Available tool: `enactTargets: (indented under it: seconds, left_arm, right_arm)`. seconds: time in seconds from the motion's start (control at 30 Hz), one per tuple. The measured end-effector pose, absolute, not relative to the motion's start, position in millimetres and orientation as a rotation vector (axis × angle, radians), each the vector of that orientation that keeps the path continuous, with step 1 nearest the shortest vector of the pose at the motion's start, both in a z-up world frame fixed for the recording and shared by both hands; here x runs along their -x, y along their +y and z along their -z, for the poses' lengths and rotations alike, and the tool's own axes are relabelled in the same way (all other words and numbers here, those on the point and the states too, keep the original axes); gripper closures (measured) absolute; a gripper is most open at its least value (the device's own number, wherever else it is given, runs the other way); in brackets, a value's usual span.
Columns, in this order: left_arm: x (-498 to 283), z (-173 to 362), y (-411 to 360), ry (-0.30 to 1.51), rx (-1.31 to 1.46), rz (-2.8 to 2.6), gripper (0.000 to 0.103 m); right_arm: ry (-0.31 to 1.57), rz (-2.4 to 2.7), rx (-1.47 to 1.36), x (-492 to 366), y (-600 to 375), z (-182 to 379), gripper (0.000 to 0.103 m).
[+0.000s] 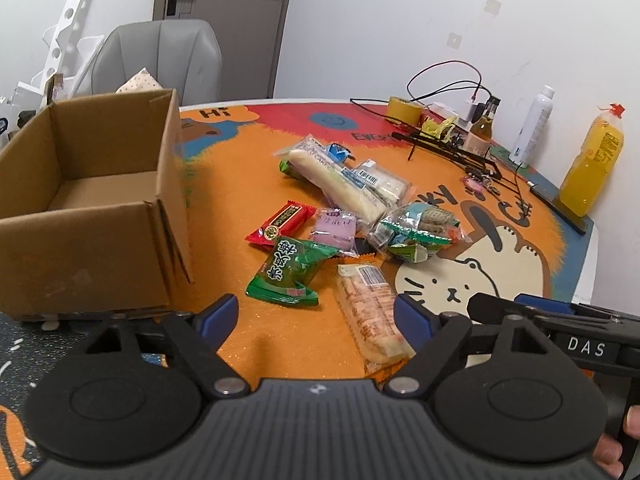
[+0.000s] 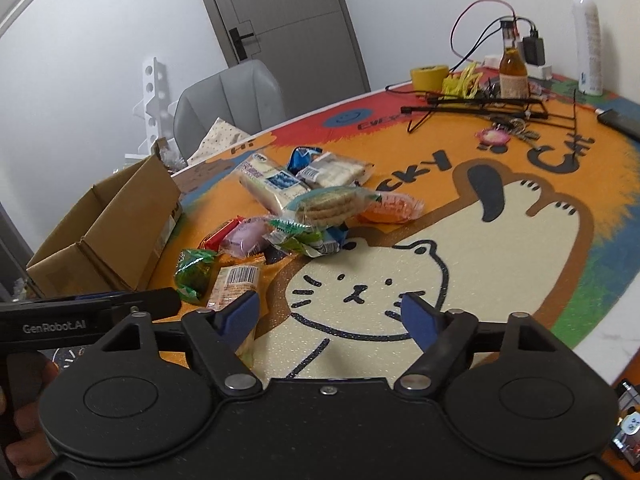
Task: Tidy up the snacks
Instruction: 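Grasp the green snack pouch with the left gripper while the right grasps the wrapped bread roll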
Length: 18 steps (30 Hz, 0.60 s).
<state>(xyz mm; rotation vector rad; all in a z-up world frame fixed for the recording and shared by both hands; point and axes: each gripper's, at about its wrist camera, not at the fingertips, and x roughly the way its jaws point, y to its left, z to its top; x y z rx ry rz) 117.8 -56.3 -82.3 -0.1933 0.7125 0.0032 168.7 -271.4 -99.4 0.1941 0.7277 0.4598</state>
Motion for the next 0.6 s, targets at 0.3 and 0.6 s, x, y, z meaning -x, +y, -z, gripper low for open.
enactTargets:
  seconds: [0.3,0.6]
  left_arm:
    - [-134.5,94.9,-53.2,0.731,0.190,-0.039,0.040]
    - [-140.8,99.9,-34.7,0.744,0.207,-0.076,0.053]
  right_arm:
    - [0.773,-0.533,-0.204,-177.7,-249.2,107.8,0.030]
    - [0.794,-0.589,-0.167,-183.8,-216.9,109.9,0.035]
